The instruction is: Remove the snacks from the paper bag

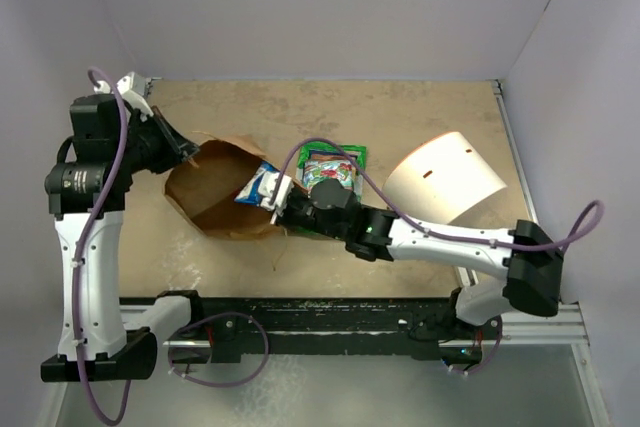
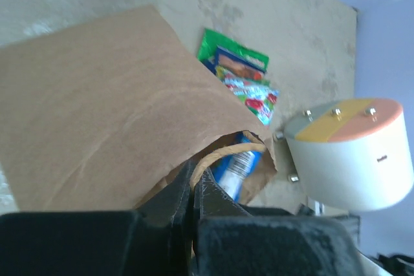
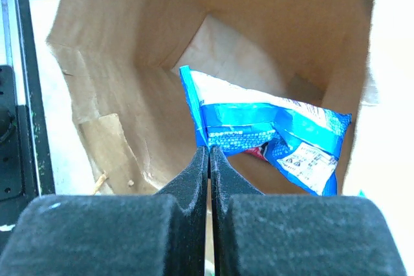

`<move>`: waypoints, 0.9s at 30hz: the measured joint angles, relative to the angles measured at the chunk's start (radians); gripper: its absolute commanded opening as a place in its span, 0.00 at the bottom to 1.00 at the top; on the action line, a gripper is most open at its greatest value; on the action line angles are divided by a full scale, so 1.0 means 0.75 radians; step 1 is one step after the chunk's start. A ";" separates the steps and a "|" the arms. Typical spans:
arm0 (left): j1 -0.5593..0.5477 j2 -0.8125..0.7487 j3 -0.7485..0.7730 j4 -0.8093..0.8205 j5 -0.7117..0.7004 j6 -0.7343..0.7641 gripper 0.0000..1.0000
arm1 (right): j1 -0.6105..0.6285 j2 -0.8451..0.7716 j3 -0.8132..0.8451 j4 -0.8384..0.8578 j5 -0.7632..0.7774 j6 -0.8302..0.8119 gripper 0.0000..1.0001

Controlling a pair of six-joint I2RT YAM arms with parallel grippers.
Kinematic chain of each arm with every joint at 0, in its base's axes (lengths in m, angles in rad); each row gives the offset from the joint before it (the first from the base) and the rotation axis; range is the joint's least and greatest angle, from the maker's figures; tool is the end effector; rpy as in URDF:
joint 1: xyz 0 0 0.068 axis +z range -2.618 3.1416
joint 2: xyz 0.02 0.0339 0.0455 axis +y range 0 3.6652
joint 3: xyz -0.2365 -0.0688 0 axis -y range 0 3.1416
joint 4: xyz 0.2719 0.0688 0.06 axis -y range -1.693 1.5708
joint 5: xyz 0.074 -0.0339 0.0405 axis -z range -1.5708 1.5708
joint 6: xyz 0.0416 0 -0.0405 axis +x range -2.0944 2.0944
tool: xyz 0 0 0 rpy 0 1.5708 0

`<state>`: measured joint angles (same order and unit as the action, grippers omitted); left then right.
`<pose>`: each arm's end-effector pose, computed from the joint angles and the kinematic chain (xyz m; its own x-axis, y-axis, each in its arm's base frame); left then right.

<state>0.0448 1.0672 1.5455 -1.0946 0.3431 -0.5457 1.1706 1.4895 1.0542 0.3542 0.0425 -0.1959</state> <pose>0.2124 -0.0045 0.4336 -0.6140 -0.5168 -0.5966 -0.1013 0.8012 -0.5897 0.1527 0.3565 0.2796 0.1449 -0.1565 -0.9770 -0.8925 0.4055 -0.1974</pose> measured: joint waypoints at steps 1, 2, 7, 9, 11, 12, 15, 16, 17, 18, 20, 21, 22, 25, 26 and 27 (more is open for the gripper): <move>0.000 0.002 0.029 -0.006 -0.039 0.013 0.00 | 0.000 -0.030 0.000 -0.007 -0.001 -0.011 0.00; 0.000 0.002 0.060 -0.015 -0.084 0.024 0.00 | 0.000 -0.061 0.000 -0.011 -0.001 -0.023 0.00; 0.000 0.006 0.203 -0.074 -0.350 0.104 0.00 | 0.000 -0.164 0.033 -0.027 -0.014 -0.079 0.00; 0.000 0.016 0.253 -0.084 -0.437 0.140 0.00 | 0.000 -0.183 0.054 -0.030 -0.013 -0.098 0.00; 0.000 0.029 0.293 -0.089 -0.493 0.170 0.00 | 0.000 -0.197 0.073 -0.031 -0.003 -0.116 0.00; 0.000 0.035 0.309 -0.089 -0.516 0.189 0.00 | -0.001 -0.207 0.080 -0.031 0.011 -0.129 0.00; 0.000 0.045 0.330 -0.087 -0.555 0.223 0.00 | -0.012 -0.234 0.085 -0.026 0.073 -0.158 0.00; 0.000 0.046 0.330 -0.087 -0.558 0.230 0.00 | -0.025 -0.243 0.086 -0.027 0.100 -0.167 0.00; 0.000 0.046 0.330 -0.087 -0.558 0.237 0.00 | -0.040 -0.249 0.088 -0.028 0.119 -0.174 0.00; 0.000 0.045 0.328 -0.086 -0.557 0.247 0.00 | -0.070 -0.253 0.093 -0.030 0.138 -0.177 0.00; 0.000 0.041 0.319 -0.079 -0.548 0.263 0.00 | -0.124 -0.264 0.098 -0.032 0.150 -0.170 0.00; 0.000 0.037 0.308 -0.070 -0.536 0.267 0.00 | -0.160 -0.276 0.098 -0.035 0.148 -0.164 0.00; 0.000 0.029 0.289 -0.058 -0.520 0.270 0.00 | -0.185 -0.286 0.098 -0.035 0.139 -0.158 0.00; 0.000 0.006 0.218 -0.032 -0.450 0.268 0.00 | -0.247 -0.315 0.098 -0.035 0.131 -0.149 0.00; 0.000 -0.002 0.192 -0.025 -0.423 0.264 0.00 | -0.257 -0.320 0.098 -0.034 0.132 -0.148 0.00; 0.000 -0.010 0.162 -0.016 -0.393 0.262 0.00 | -0.266 -0.321 0.098 -0.034 0.134 -0.148 0.00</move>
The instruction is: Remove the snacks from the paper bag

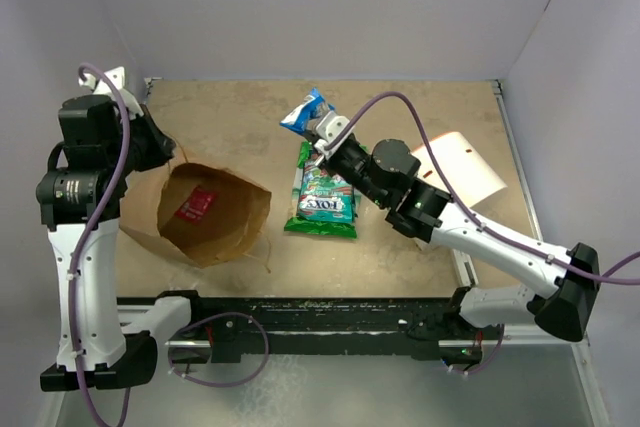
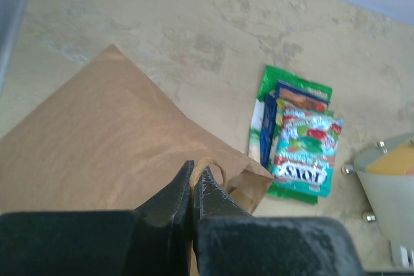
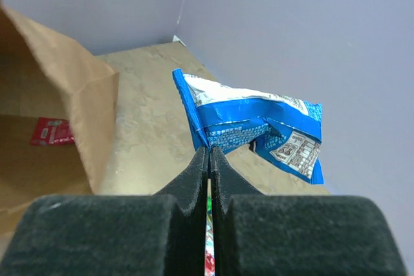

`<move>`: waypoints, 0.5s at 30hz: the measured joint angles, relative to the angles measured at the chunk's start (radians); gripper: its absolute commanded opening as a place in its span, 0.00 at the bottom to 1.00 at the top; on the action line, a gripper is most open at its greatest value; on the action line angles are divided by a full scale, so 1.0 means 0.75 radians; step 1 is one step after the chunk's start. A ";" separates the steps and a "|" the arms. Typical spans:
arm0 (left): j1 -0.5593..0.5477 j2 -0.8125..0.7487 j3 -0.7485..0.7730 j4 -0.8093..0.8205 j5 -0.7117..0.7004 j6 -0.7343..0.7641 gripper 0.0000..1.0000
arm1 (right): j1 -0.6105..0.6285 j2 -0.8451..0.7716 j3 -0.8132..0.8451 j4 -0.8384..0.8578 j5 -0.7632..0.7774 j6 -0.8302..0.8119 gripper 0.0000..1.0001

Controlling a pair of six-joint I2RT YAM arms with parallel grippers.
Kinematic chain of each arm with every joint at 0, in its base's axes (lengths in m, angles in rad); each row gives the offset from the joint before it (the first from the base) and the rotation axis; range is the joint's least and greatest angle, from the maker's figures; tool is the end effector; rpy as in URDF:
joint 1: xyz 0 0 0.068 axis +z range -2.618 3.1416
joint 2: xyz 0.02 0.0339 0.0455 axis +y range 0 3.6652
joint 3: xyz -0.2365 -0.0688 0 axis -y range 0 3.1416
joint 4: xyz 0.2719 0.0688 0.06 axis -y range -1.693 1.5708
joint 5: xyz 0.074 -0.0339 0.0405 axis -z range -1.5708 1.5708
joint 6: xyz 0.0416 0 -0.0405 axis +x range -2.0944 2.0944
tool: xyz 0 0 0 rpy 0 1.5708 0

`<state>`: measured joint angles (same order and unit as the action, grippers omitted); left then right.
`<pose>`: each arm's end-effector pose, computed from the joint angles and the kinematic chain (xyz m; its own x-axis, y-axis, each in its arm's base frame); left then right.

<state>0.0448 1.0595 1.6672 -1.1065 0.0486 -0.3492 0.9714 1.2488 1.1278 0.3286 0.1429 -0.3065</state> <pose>0.1946 0.0067 0.4690 -0.4483 -0.3622 -0.8172 -0.1655 0.9321 -0.3223 0.1939 0.2733 0.3883 0.3337 -0.0409 -0.9418 -0.6691 0.6934 -0.2673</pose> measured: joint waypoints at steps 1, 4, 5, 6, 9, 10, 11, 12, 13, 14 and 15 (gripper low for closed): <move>0.000 -0.011 -0.039 0.010 0.040 -0.009 0.00 | -0.015 0.004 -0.001 -0.002 -0.002 -0.001 0.00; 0.000 -0.044 -0.153 0.030 0.155 -0.039 0.00 | -0.059 0.048 -0.007 -0.024 -0.007 -0.001 0.00; 0.000 -0.057 -0.191 0.036 0.189 -0.052 0.00 | -0.081 0.080 -0.007 -0.042 -0.008 0.001 0.00; 0.001 -0.073 -0.231 0.045 0.223 -0.073 0.00 | -0.107 0.118 -0.007 -0.065 -0.006 0.004 0.00; 0.000 -0.114 -0.319 0.056 0.297 -0.115 0.00 | -0.159 0.237 -0.016 -0.125 -0.004 0.010 0.00; 0.000 -0.128 -0.344 0.058 0.320 -0.128 0.00 | -0.173 0.275 -0.030 -0.141 -0.003 0.010 0.00; 0.000 -0.138 -0.362 0.058 0.340 -0.139 0.00 | -0.184 0.307 -0.046 -0.157 -0.003 0.010 0.00; 0.000 -0.145 -0.374 0.058 0.356 -0.151 0.00 | -0.191 0.335 -0.062 -0.168 -0.002 0.010 0.00; 0.000 -0.152 -0.385 0.059 0.371 -0.161 0.00 | -0.195 0.359 -0.073 -0.182 -0.003 0.010 0.00; 0.000 -0.155 -0.390 0.058 0.385 -0.170 0.00 | -0.196 0.378 -0.079 -0.194 -0.003 0.009 0.00; 0.000 -0.157 -0.395 0.060 0.396 -0.178 0.00 | -0.197 0.396 -0.085 -0.198 -0.003 0.008 0.00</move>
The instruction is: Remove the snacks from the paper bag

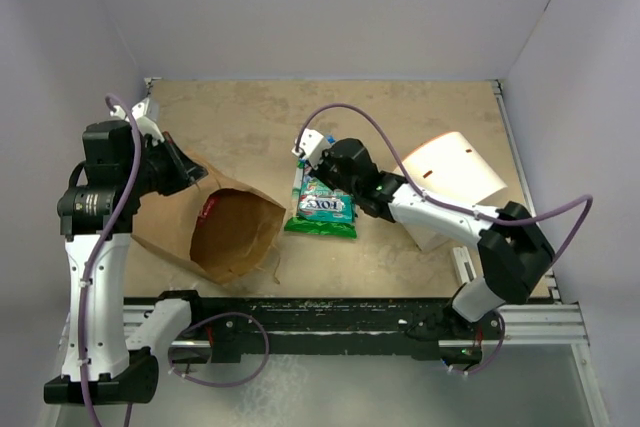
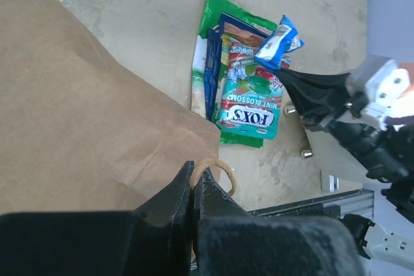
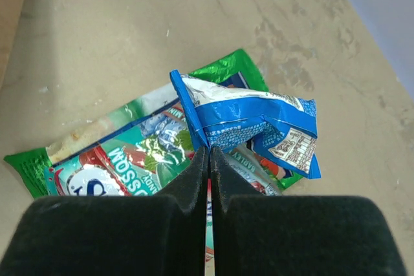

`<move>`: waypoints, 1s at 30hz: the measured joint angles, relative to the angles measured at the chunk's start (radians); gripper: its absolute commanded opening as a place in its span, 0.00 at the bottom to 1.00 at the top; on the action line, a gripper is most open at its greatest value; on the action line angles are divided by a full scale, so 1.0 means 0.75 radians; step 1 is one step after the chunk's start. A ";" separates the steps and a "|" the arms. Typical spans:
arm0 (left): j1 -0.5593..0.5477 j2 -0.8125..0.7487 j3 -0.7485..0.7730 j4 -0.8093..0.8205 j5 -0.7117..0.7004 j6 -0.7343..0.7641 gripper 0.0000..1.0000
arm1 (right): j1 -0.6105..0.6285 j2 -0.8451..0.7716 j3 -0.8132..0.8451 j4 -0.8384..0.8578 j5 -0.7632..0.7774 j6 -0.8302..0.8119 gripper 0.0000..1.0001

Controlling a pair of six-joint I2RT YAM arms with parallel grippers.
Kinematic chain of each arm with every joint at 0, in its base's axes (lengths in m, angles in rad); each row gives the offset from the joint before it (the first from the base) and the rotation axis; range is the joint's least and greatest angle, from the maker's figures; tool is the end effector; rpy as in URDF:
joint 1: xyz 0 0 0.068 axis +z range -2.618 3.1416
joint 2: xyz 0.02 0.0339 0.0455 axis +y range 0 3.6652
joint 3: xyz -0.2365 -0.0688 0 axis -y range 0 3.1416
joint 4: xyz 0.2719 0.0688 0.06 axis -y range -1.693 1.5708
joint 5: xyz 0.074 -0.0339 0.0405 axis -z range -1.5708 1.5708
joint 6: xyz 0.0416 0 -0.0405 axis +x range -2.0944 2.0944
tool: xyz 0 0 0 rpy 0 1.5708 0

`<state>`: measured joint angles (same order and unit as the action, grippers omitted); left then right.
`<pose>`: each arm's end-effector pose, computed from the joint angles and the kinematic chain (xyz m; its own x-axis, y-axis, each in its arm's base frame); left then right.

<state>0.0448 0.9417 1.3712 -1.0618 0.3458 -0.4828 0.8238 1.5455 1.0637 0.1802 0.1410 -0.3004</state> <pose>0.1948 -0.0054 0.4056 -0.6302 -0.4655 -0.6215 -0.0695 0.8310 -0.5519 0.2711 0.2842 0.2429 -0.0048 -0.4364 -0.8997 -0.6665 0.6721 -0.3224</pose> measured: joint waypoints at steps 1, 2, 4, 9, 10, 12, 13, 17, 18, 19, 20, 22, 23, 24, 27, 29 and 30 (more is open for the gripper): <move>0.000 -0.002 -0.003 0.000 0.010 -0.007 0.00 | -0.001 0.015 -0.006 -0.001 0.002 -0.003 0.00; 0.000 -0.004 -0.006 0.000 0.018 -0.011 0.00 | -0.001 0.027 -0.010 -0.003 0.003 -0.005 0.00; 0.000 -0.007 -0.009 -0.001 0.027 -0.019 0.00 | -0.001 0.038 -0.018 -0.003 0.004 -0.011 0.00; 0.000 -0.019 -0.011 -0.001 0.036 -0.031 0.00 | -0.006 0.042 -0.046 -0.003 0.012 -0.036 0.00; 0.000 -0.022 -0.012 -0.001 0.036 -0.031 0.00 | -0.008 0.042 -0.056 -0.005 0.017 -0.040 0.00; 0.000 -0.028 -0.012 -0.002 0.037 -0.031 0.00 | -0.009 0.042 -0.067 -0.012 0.028 -0.044 0.00; 0.000 -0.031 -0.012 -0.002 0.037 -0.031 0.00 | -0.009 0.041 -0.076 -0.009 0.033 -0.044 0.00; 0.000 -0.032 -0.012 -0.002 0.038 -0.031 0.00 | -0.009 0.035 -0.118 -0.015 0.034 -0.041 0.00; 0.000 -0.031 -0.012 -0.002 0.038 -0.031 0.00 | -0.009 0.034 -0.124 -0.019 0.034 -0.040 0.00; 0.000 -0.031 -0.012 -0.001 0.039 -0.031 0.00 | -0.009 0.032 -0.127 -0.024 0.033 -0.039 0.00; 0.000 -0.029 -0.012 -0.001 0.039 -0.031 0.00 | -0.009 0.027 -0.128 -0.028 0.034 -0.037 0.00; 0.000 -0.025 -0.012 -0.001 0.042 -0.031 0.00 | -0.009 0.009 -0.132 -0.035 0.033 -0.033 0.00; 0.000 -0.023 -0.012 -0.001 0.044 -0.031 0.00 | -0.009 -0.010 -0.140 -0.036 0.033 -0.032 0.00; 0.000 -0.020 -0.012 -0.001 0.045 -0.031 0.00 | -0.009 -0.029 -0.148 -0.040 0.033 -0.031 0.00; 0.000 -0.010 -0.012 -0.001 0.049 -0.031 0.00 | -0.009 -0.078 -0.170 -0.042 0.034 -0.030 0.00; 0.000 -0.005 -0.012 0.000 0.055 -0.031 0.00 | -0.009 -0.085 -0.175 -0.038 0.039 -0.030 0.00; 0.000 -0.004 -0.012 0.000 0.056 -0.031 0.00 | -0.009 -0.082 -0.175 -0.038 0.041 -0.030 0.00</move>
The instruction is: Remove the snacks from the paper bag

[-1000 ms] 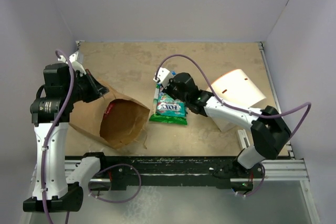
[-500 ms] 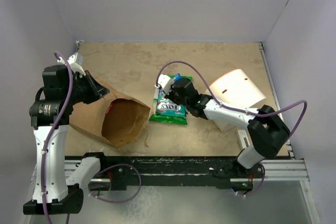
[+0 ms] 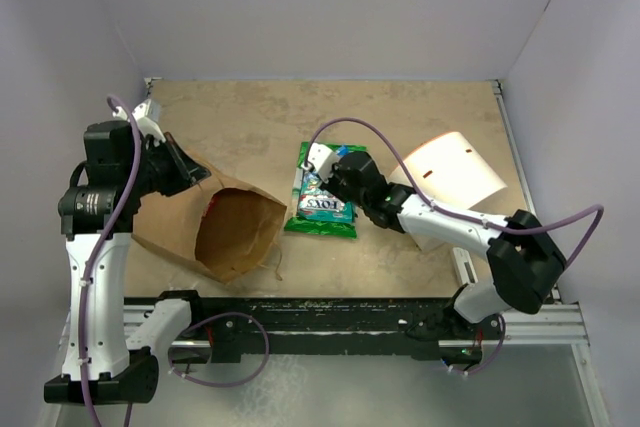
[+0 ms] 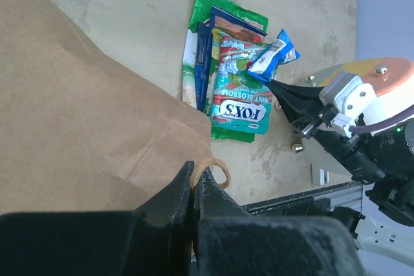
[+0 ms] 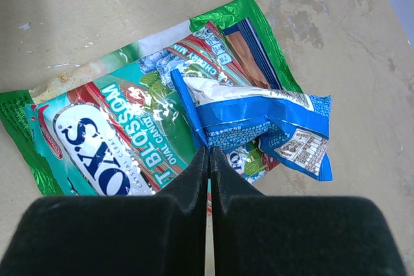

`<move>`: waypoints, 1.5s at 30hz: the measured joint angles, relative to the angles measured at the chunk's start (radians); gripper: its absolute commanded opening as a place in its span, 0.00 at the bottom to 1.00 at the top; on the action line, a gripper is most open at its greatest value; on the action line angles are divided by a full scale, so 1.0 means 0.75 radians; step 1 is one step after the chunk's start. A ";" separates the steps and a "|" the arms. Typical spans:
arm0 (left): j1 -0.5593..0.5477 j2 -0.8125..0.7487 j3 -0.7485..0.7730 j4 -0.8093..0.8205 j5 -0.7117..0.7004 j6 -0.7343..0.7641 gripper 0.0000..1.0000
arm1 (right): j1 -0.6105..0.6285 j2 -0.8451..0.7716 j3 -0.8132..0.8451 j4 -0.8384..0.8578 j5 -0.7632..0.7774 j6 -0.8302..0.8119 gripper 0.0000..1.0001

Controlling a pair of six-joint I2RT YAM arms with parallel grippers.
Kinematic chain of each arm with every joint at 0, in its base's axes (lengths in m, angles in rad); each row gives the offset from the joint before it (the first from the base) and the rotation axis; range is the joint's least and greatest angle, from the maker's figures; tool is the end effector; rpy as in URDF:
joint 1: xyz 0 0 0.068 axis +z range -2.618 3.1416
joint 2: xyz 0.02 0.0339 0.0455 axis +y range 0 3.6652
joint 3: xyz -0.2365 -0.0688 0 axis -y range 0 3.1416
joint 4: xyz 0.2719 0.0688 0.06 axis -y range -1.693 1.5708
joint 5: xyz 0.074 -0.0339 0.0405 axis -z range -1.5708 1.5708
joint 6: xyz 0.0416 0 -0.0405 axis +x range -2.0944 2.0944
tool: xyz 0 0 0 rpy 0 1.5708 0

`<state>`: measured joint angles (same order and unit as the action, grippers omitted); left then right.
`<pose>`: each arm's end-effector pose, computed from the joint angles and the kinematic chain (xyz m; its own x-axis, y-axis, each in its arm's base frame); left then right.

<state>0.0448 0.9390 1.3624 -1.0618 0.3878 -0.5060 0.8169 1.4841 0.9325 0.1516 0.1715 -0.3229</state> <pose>0.1944 -0.0070 0.4037 -0.6477 -0.4782 -0.5932 -0.0594 0.8079 -0.5863 0.2574 0.2638 0.2129 -0.0590 -0.5196 -0.8524 -0.6638 0.6582 -0.3553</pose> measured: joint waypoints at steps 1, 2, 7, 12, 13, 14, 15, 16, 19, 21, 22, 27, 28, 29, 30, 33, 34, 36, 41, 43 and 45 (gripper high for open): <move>0.000 0.002 0.000 0.000 0.003 0.000 0.00 | 0.000 0.004 0.000 -0.001 0.002 0.000 0.00; 0.000 0.004 0.000 0.000 0.003 -0.001 0.00 | 0.000 0.008 0.000 -0.004 0.002 0.001 0.00; 0.000 0.010 0.000 0.001 0.004 -0.003 0.00 | 0.000 0.017 0.000 -0.019 -0.012 0.015 0.06; 0.000 0.010 0.000 0.001 0.004 -0.010 0.00 | 0.000 0.017 0.000 -0.039 -0.014 0.028 0.23; 0.000 0.010 0.000 0.001 0.004 -0.010 0.00 | 0.000 0.017 0.000 -0.046 -0.015 0.027 0.25; 0.000 0.010 0.000 0.002 0.004 -0.010 0.00 | 0.000 0.016 0.000 -0.055 -0.015 0.025 0.28; 0.000 0.010 0.000 0.002 0.005 -0.010 0.00 | 0.000 0.015 0.000 -0.064 -0.017 0.025 0.32; 0.000 0.010 0.000 0.002 0.005 -0.010 0.00 | 0.000 0.013 0.000 -0.071 -0.019 0.026 0.36; 0.000 0.009 0.000 0.003 0.008 -0.010 0.00 | 0.000 -0.015 0.000 -0.104 -0.031 0.024 0.48; 0.000 0.009 0.000 0.004 0.008 -0.010 0.00 | 0.000 -0.060 0.001 -0.136 -0.044 0.022 0.56; 0.000 0.008 -0.002 0.006 0.008 -0.010 0.00 | 0.000 -0.092 0.001 -0.147 -0.049 0.018 0.59; 0.000 -0.001 -0.020 0.010 0.012 -0.010 0.00 | 0.000 -0.207 0.007 -0.138 -0.146 -0.066 0.65; 0.000 -0.002 -0.025 0.009 0.013 -0.011 0.00 | 0.000 -0.223 0.007 -0.127 -0.192 -0.090 0.65; 0.000 -0.002 -0.026 0.008 0.014 -0.011 0.00 | 0.001 -0.234 0.007 -0.117 -0.231 -0.110 0.66; 0.000 -0.002 -0.026 0.009 0.014 -0.010 0.00 | 0.005 -0.243 0.007 -0.103 -0.277 -0.135 0.66; 0.000 -0.009 -0.026 0.008 0.019 -0.010 0.00 | 0.050 -0.254 -0.006 -0.025 -0.390 -0.222 0.68; 0.000 -0.012 -0.026 0.008 0.022 -0.010 0.00 | 0.088 -0.252 -0.013 0.013 -0.411 -0.257 0.68; 0.000 -0.021 -0.026 0.008 0.029 -0.009 0.00 | 0.183 -0.231 -0.024 0.092 -0.464 -0.310 0.68; 0.000 -0.047 -0.026 0.009 0.077 0.010 0.00 | 0.371 -0.069 -0.025 0.309 -0.575 -0.403 0.67; 0.000 -0.058 -0.026 0.010 0.109 0.026 0.00 | 0.422 0.022 -0.025 0.387 -0.617 -0.462 0.66; 0.000 -0.069 -0.026 0.011 0.145 0.042 0.00 | 0.456 0.109 -0.023 0.443 -0.652 -0.520 0.65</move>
<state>0.0448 0.8875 1.3430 -1.0538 0.4965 -0.4744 1.1591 1.5661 0.9154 0.4839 -0.3176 -0.7128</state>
